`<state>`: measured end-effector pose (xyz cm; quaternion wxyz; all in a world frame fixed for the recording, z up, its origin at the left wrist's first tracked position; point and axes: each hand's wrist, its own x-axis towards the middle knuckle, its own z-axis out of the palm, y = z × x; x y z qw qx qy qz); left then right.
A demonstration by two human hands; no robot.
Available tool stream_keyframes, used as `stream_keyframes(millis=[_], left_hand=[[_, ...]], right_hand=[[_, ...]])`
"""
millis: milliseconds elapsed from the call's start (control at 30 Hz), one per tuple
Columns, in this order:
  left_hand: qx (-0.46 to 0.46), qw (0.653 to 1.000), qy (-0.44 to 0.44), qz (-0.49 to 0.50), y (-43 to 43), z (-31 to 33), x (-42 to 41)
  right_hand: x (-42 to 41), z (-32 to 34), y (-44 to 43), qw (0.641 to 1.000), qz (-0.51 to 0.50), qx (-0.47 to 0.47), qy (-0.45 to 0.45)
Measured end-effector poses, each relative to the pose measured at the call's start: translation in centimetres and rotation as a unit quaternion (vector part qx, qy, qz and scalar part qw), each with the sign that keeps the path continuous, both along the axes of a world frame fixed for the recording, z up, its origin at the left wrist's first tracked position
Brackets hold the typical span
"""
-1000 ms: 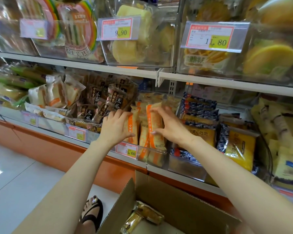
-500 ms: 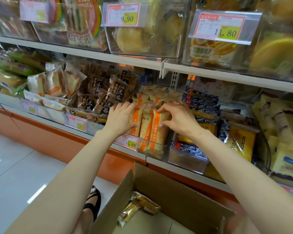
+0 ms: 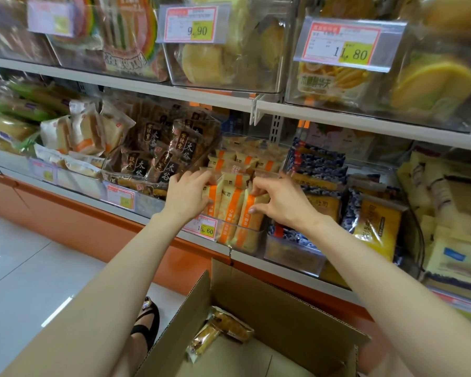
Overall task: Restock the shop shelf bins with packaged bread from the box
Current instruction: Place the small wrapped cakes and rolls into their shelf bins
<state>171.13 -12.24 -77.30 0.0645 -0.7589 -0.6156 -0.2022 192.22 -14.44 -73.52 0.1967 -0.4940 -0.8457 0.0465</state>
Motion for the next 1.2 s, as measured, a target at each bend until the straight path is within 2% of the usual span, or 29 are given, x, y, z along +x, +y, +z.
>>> stream_keyframes(millis=[167,600,900,1000,1200], left_hand=[[0.011,1.0,0.01,0.005,0.0,-0.4,0.5],[0.046,0.998,0.038,0.026,0.0,-1.0,-0.4],[-0.049,0.995,0.091,0.006,2.2,-0.6,-0.9],[-0.037,0.994,0.099,-0.012,2.8,-0.5,-0.4],[0.034,0.994,0.102,-0.016,3.5,-1.3,-0.1]], right_hand=[[-0.2,-0.6,0.1,0.999,-0.014,0.006,-0.045],[-0.7,-0.6,0.1,0.998,-0.005,0.013,-0.054],[-0.8,-1.4,2.0,0.99,-0.03,-0.009,-0.134],[-1.2,-1.7,2.6,0.984,-0.033,-0.016,-0.177],[-1.7,-2.3,2.6,0.98,-0.062,0.05,-0.182]])
